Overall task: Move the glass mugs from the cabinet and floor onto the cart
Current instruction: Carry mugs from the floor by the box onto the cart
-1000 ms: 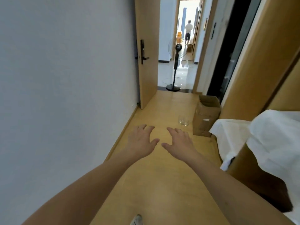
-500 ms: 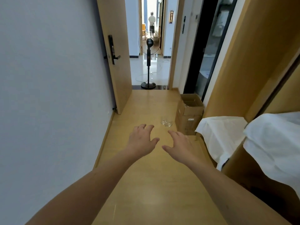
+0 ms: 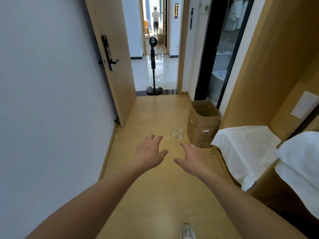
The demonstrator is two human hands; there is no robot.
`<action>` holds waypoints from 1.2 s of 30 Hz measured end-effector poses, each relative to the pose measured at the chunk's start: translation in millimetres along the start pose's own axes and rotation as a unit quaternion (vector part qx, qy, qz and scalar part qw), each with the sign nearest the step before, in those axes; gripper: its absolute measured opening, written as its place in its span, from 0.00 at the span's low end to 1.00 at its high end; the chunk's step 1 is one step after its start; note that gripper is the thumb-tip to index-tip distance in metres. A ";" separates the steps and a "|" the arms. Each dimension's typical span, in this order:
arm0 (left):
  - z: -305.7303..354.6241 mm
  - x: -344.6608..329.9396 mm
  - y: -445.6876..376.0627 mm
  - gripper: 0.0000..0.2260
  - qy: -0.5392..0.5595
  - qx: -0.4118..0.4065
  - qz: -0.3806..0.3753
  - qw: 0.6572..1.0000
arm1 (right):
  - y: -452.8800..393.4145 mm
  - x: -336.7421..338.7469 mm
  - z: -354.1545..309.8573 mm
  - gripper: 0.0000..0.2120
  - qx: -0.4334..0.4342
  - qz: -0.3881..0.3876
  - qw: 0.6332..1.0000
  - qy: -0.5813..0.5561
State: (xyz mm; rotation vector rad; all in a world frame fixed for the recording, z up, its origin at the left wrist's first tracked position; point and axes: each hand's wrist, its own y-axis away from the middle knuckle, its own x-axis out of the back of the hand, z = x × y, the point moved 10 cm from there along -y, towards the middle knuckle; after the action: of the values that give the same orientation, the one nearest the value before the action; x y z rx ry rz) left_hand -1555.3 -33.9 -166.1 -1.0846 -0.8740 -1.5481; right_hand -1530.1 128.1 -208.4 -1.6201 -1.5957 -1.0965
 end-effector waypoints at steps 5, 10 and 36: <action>16.1 5.0 -94.6 0.28 0.006 0.009 0.009 1.000 | -89.1 29.4 22.0 0.35 0.004 0.002 1.000 -0.017; 37.5 -4.2 -177.7 0.28 0.029 0.011 0.002 1.000 | -172.6 55.3 48.5 0.35 -0.001 -0.003 1.000 -0.020; -49.4 -95.7 -495.1 0.28 0.106 0.028 -0.124 0.986 | -459.5 -5.5 77.9 0.35 -0.140 -0.068 0.987 -0.037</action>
State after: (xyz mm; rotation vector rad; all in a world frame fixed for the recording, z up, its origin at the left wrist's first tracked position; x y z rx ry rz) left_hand -2039.6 64.1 -278.0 -0.7756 -0.9251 -1.7973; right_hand -1972.7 234.6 -308.4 -1.7701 -1.6797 -1.3996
